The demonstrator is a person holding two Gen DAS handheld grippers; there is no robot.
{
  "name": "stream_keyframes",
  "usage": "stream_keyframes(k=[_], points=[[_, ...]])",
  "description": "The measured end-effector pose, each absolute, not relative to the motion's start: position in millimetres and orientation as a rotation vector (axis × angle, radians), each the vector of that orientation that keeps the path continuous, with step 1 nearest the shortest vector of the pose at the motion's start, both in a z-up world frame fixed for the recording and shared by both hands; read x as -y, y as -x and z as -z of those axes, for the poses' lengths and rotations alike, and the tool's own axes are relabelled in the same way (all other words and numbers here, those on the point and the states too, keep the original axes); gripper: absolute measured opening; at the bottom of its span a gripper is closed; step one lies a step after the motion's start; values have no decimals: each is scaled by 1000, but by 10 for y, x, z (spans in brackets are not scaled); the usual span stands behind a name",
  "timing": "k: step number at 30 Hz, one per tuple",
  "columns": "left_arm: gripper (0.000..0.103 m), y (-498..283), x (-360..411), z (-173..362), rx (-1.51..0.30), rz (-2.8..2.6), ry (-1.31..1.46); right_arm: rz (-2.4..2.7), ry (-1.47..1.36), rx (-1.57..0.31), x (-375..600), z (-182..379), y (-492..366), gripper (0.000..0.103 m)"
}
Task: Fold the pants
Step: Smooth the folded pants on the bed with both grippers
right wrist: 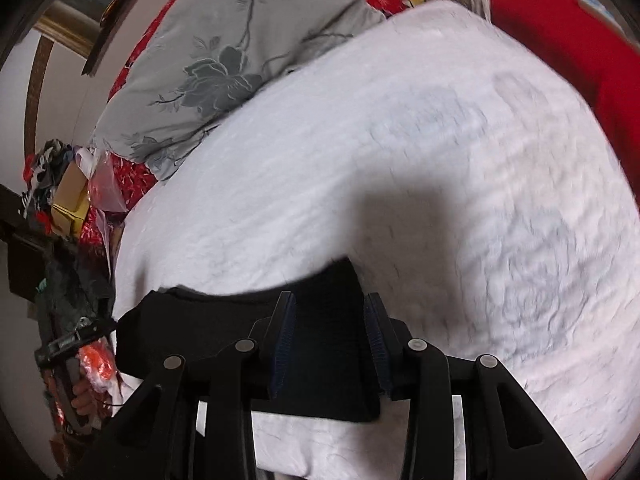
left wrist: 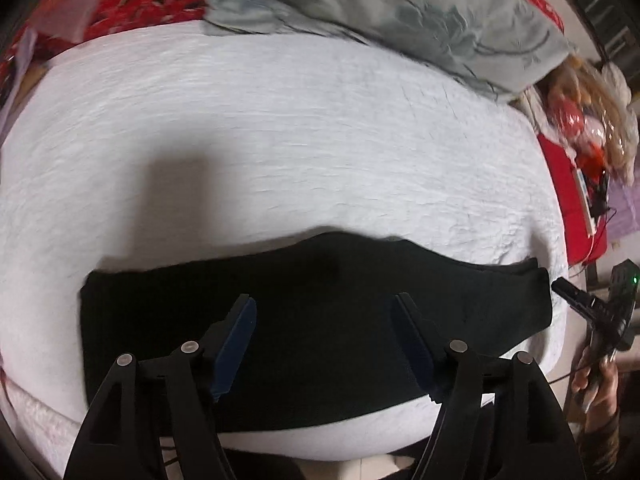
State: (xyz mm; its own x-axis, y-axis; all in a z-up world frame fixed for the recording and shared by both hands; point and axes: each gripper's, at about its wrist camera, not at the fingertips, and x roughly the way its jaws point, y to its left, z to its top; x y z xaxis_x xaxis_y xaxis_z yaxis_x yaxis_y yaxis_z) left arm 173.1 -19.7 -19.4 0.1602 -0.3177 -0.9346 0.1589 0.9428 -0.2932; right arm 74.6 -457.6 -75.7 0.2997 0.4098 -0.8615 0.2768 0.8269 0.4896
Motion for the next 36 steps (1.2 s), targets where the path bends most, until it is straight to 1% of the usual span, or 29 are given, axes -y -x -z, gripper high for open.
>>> stream_keyframes(k=[5, 6, 9, 20, 22, 25, 30, 35, 36], points=[[73, -2055, 404, 374, -1453, 358, 177, -123, -628, -1289, 4503, 862, -772, 38], [75, -2119, 405, 435, -1467, 361, 200, -124, -626, -1288, 4505, 864, -751, 38], [77, -2213, 480, 550, -1477, 359, 221, -130, -629, -1283, 4489, 897, -808, 38], [78, -2224, 802, 965, -1612, 373, 436, -145, -661, -1271, 4515, 913, -784, 38], [78, -2173, 787, 1016, -1627, 373, 475, -146, -671, -1268, 4543, 905, -748, 38], [78, -2105, 730, 1069, -1611, 333, 461, -162, -672, -1276, 4560, 917, -705, 38], [78, -2092, 232, 951, -1498, 225, 463, -152, -681, -1264, 4606, 933, -663, 38], [78, -1991, -743, 709, -1380, 111, 481, -166, -681, -1259, 4609, 929, -643, 38], [79, -1969, -921, 684, -1369, 91, 487, -165, -680, -1257, 4613, 931, -644, 38]])
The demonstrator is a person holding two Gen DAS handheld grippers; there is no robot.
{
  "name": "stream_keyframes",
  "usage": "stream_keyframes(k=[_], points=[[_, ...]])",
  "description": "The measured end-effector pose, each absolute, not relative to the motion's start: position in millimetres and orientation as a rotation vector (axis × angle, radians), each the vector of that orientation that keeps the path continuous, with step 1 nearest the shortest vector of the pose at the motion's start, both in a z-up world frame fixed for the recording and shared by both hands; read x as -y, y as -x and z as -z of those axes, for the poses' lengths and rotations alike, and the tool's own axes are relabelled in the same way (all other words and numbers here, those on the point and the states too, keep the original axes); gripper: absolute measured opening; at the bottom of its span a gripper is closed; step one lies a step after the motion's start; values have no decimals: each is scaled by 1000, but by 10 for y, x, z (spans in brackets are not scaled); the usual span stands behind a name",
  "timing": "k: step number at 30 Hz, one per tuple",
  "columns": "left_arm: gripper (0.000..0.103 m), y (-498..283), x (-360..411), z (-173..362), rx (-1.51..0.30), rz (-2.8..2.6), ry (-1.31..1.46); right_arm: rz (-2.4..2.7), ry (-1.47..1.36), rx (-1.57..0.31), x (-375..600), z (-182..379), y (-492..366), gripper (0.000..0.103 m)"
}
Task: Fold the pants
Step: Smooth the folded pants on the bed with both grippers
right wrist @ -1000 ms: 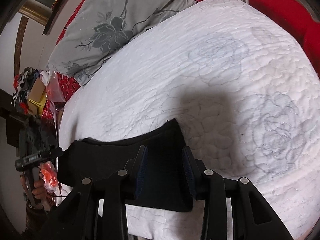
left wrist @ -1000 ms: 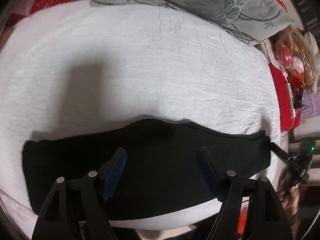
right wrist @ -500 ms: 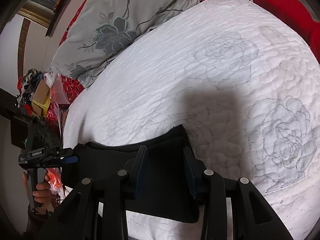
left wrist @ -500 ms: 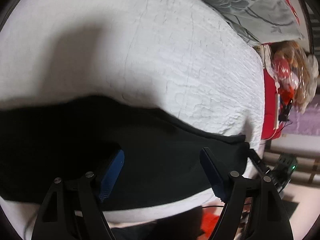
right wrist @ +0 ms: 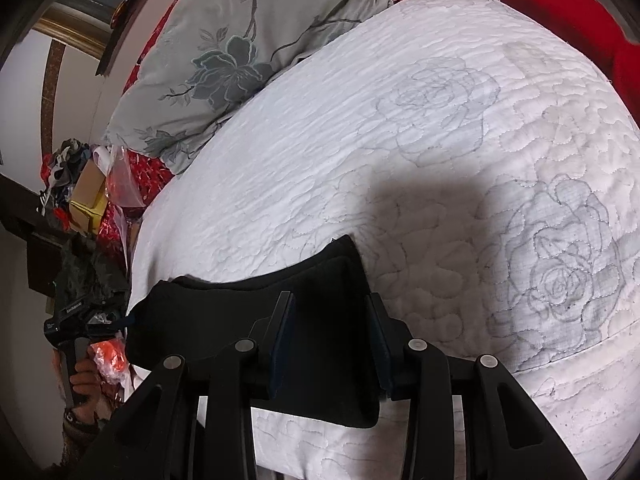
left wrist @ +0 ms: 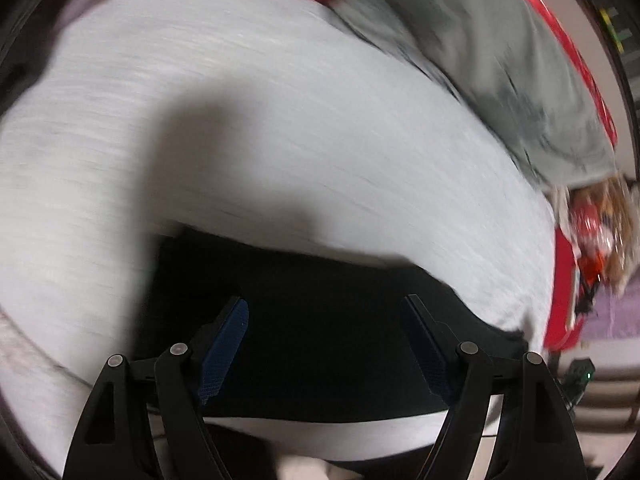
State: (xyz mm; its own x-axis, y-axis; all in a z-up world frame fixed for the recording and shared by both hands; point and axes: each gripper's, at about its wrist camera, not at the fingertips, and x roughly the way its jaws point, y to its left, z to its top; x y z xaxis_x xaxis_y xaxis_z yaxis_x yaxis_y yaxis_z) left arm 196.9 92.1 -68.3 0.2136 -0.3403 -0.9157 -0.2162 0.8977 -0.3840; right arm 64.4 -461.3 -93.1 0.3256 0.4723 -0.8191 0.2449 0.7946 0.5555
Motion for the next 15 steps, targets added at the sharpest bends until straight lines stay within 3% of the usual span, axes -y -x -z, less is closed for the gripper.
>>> stream_keyframes(k=[5, 15], points=[[84, -1848, -1522, 769, -1395, -3, 485, -157, -693, -1256, 4593, 960, -690, 38], [84, -1887, -1511, 1315, -1454, 130, 508, -117, -690, -1269, 4532, 975, -796, 41]])
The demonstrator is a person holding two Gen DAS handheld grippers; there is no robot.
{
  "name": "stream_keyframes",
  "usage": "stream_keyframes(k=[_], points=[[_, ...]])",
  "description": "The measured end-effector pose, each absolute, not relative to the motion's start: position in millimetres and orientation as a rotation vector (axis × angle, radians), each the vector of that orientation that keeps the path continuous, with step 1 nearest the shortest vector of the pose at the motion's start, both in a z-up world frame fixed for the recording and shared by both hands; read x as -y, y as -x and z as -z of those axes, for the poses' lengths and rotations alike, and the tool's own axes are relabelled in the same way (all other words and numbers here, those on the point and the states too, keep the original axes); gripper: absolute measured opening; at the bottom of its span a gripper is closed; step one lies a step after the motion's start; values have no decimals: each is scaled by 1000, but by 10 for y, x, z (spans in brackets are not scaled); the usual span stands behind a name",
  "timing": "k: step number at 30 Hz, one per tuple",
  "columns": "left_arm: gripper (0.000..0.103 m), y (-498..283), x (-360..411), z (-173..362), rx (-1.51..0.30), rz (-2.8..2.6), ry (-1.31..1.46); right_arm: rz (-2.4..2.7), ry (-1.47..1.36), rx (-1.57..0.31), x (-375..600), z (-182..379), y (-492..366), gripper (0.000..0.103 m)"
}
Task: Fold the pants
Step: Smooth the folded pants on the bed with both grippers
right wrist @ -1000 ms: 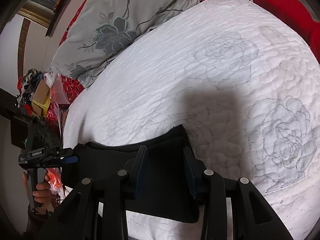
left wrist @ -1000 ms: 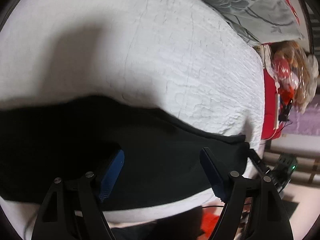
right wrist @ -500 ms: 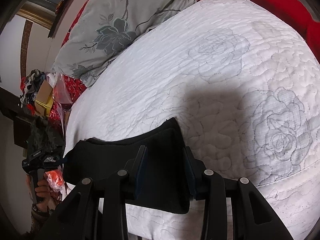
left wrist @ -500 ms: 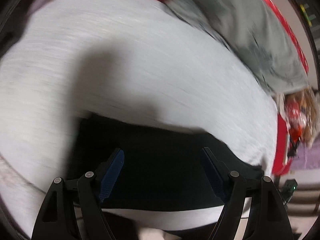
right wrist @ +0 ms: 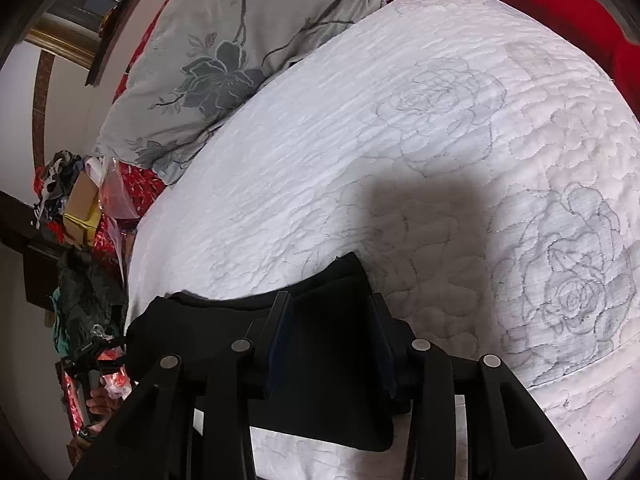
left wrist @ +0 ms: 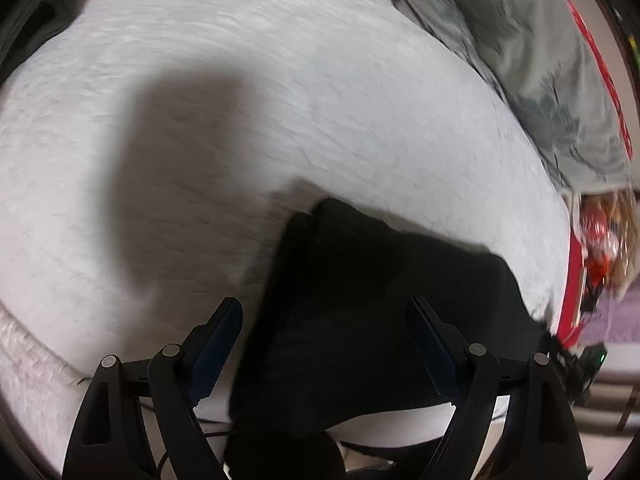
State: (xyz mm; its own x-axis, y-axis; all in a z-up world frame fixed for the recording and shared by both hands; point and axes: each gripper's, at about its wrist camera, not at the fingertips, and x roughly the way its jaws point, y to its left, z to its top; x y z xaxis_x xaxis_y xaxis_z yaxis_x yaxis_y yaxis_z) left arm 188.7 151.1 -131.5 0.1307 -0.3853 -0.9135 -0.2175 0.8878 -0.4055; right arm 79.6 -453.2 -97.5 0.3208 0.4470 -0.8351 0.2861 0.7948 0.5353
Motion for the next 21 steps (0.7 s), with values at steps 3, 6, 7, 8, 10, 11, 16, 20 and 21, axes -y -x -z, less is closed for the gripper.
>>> stream_keyframes(k=[3, 6, 7, 8, 10, 11, 16, 20, 21], points=[[67, -1915, -1466, 1427, -1454, 108, 481, -119, -638, -1274, 4487, 966, -817, 40], [44, -1919, -1469, 1505, -1458, 31, 465, -92, -538, -1287, 4416, 949, -852, 20], [38, -1918, -1486, 1494, -1453, 23, 488, -88, -503, -1306, 4391, 961, -866, 6], [31, -1901, -1542, 1469, -1442, 19, 533, -86, -469, -1322, 4371, 961, -887, 5], [26, -1853, -1611, 1403, -1404, 44, 605, -71, -413, -1305, 4363, 856, -931, 2], [26, -1822, -1600, 1366, -1376, 45, 591, -86, -429, -1260, 4390, 734, -968, 2], [28, -1820, -1501, 1600, -1407, -12, 533, -77, -395, -1282, 4385, 774, -1072, 2], [32, -1825, -1508, 1600, -1416, -4, 558, -35, -414, -1312, 4398, 983, -1035, 3], [34, -1815, -1550, 1592, -1419, -1, 568, -34, -419, -1312, 4404, 998, -1013, 5]])
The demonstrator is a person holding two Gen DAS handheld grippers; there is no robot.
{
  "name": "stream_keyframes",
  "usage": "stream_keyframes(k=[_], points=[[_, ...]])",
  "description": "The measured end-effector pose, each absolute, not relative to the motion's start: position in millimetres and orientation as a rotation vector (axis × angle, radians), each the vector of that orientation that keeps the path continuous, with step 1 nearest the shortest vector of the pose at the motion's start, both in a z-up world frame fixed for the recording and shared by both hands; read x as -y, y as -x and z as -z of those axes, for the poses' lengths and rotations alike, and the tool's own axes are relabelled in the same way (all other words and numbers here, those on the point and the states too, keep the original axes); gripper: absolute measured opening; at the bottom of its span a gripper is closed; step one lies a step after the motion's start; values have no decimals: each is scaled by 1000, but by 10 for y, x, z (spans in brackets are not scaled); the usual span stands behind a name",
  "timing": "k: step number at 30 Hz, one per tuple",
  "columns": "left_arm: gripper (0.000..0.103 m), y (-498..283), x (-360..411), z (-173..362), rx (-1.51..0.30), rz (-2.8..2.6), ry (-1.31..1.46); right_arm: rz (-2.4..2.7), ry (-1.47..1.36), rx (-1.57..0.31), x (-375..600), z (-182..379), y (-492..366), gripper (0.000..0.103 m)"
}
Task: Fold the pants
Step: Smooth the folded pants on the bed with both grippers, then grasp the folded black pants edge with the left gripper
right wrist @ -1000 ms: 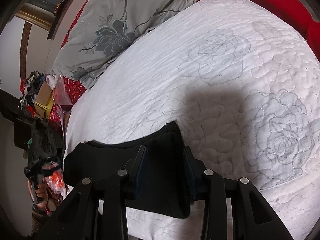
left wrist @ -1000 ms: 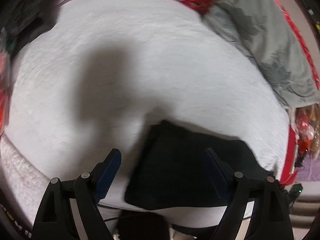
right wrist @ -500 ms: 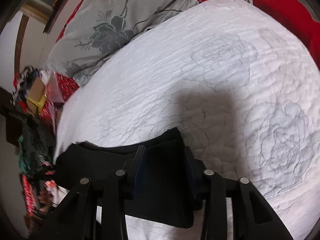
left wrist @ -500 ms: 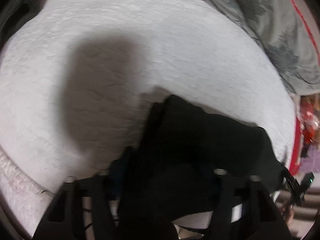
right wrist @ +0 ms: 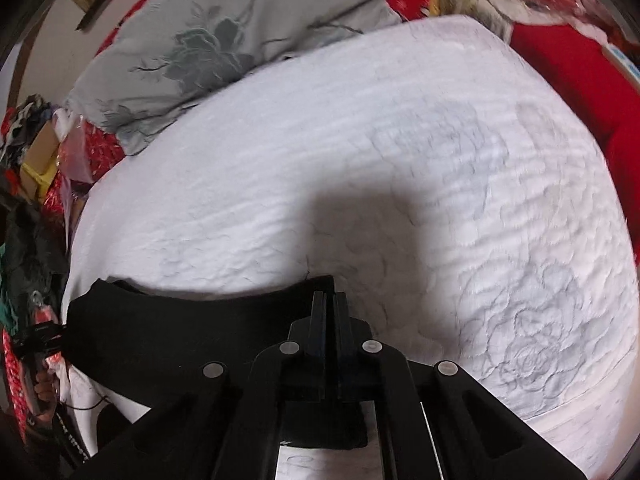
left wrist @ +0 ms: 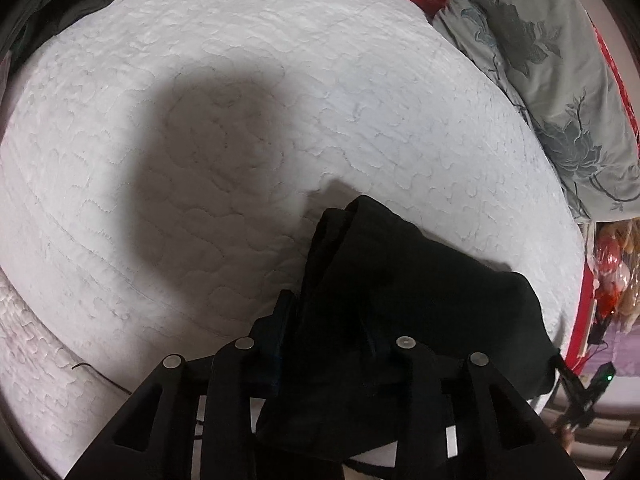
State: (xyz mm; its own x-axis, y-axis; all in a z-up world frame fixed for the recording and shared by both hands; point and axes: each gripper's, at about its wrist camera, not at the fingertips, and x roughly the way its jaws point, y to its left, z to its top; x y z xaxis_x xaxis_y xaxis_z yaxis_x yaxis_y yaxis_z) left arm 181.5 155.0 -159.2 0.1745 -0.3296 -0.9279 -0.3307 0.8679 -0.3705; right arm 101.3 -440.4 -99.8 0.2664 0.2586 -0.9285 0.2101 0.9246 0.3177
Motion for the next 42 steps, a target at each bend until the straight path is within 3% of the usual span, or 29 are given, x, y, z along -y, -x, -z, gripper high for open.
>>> stream_keyframes(k=[4, 7, 9, 14, 17, 18, 20, 22, 27, 32, 35, 37, 39, 42], points=[[43, -1753, -1712, 1423, -1388, 23, 621, -47, -495, -1272, 4462, 903, -925, 12], [63, -1621, -1707, 1266, -1346, 24, 566, -62, -530, -1253, 4536, 820, -767, 27], [73, -1509, -1696, 1167, -1318, 4, 522, -69, -546, -1263, 4557, 823, -684, 31], [74, -1349, -1686, 1228, -1339, -44, 458, -69, -582, -1291, 4572, 915, -511, 39], [71, -1352, -1635, 1368, -1367, -82, 413, -53, -571, -1308, 4550, 988, -458, 38], [66, -1348, -1628, 1390, -1367, -88, 403, -49, -561, -1309, 4530, 999, -461, 35], [59, -1357, -1604, 1428, -1365, -85, 394, -44, -546, -1322, 4510, 1006, -467, 16], [57, -1375, -1562, 1448, -1357, -93, 375, -37, -550, -1316, 4525, 992, -468, 14], [69, -1357, -1483, 1393, -1356, -129, 313, -14, -575, -1320, 4596, 1050, -446, 16], [69, -1142, -1627, 1072, -1322, -130, 520, -53, -627, -1289, 4655, 896, -394, 22], [70, -1053, -1474, 767, -1273, -109, 551, -69, -681, -1236, 4783, 742, -357, 36], [73, -1054, -1143, 565, -1263, -48, 525, -72, -686, -1218, 4848, 668, -365, 39], [87, -1058, -734, 439, -1262, 20, 527, -75, -682, -1217, 4893, 619, -386, 40], [88, -1110, 61, 466, -1342, 171, 552, -86, -689, -1218, 4941, 576, -410, 41]])
